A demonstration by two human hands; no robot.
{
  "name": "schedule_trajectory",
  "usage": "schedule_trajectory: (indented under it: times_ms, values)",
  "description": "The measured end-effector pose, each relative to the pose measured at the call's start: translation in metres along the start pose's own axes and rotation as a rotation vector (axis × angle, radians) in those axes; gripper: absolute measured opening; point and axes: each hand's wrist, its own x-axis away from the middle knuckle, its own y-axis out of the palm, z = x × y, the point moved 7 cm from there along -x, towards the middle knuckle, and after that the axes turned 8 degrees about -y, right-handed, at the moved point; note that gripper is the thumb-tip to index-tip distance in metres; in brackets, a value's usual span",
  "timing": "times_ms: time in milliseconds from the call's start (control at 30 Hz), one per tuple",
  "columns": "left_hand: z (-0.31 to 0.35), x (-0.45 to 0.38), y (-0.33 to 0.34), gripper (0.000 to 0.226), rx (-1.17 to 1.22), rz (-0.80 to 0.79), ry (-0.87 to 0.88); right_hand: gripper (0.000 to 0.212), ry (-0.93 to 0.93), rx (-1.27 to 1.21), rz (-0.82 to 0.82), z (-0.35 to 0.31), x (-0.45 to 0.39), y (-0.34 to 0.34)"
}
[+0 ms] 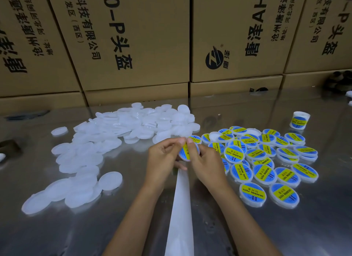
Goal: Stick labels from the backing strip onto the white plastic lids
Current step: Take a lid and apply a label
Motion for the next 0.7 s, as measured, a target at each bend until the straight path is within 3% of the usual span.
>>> schedule_trajectory:
  times_ms: [267,500,600,700]
  values:
    - [-0.004,0.002,0.021,0.043,-0.026,-0.208,0.0,0.064,0.092,0.0,0.097,0.013,-0.004,-0.009]
    - [-0.001,0.001,0.007,0.032,-0.01,-0.086,-0.008,0.061,0.057,-0.166,0.059,0.006,-0.004,-0.002]
    - [-0.001,-0.001,-0.001,0.022,0.006,-0.013,-0.015,0.077,0.046,-0.148,-0.016,0.004,-0.002,0.004]
    - [-0.002,-0.002,-0.007,0.015,0.051,0.049,-0.031,0.074,0.011,-0.154,-0.063,-0.002,-0.001,0.006]
